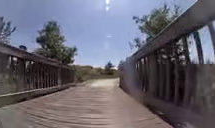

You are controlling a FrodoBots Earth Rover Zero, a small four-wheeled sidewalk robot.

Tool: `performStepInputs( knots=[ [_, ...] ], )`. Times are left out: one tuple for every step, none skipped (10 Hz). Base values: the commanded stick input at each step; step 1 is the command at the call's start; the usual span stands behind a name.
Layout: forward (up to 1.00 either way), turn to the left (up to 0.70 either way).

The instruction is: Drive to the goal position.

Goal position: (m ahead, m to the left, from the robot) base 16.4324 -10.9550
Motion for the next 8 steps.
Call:
performStepInputs(
  knots=[
    [0.70, 0.00],
    [0.70, 0.00],
    [0.70, 0.00],
    [0.70, 0.00],
    [0.70, 0.00],
    [0.70, 0.00],
    [0.70, 0.00],
    [0.70, 0.00]
  ],
)
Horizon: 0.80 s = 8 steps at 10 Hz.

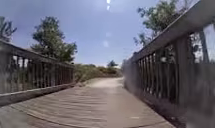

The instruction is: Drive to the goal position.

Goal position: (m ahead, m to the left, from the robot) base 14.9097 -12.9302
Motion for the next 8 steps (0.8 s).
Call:
performStepInputs(
  knots=[
    [0.70, 0.00],
    [0.70, 0.00],
    [0.70, 0.04],
    [0.70, 0.12],
    [0.70, 0.14],
    [0.70, 0.12],
    [0.70, 0.00],
    [0.70, 0.00]
  ],
)
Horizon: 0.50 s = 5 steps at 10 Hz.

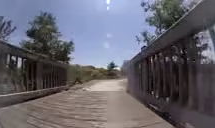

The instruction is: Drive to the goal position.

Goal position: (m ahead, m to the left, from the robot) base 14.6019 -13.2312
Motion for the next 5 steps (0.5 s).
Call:
performStepInputs(
  knots=[
    [0.70, 0.00],
    [0.70, 0.00],
    [0.70, 0.00],
    [0.70, 0.00],
    [0.70, 0.00]
  ],
)
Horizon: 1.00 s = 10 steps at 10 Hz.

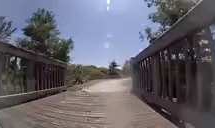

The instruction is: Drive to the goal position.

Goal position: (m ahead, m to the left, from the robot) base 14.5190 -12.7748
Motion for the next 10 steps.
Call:
performStepInputs(
  knots=[
    [0.70, 0.00],
    [0.70, 0.08],
    [0.70, 0.14],
    [0.70, 0.11],
    [0.70, 0.04],
    [0.70, 0.00],
    [0.70, 0.00],
    [0.70, 0.00],
    [0.70, 0.00],
    [0.70, 0.00]
  ],
)
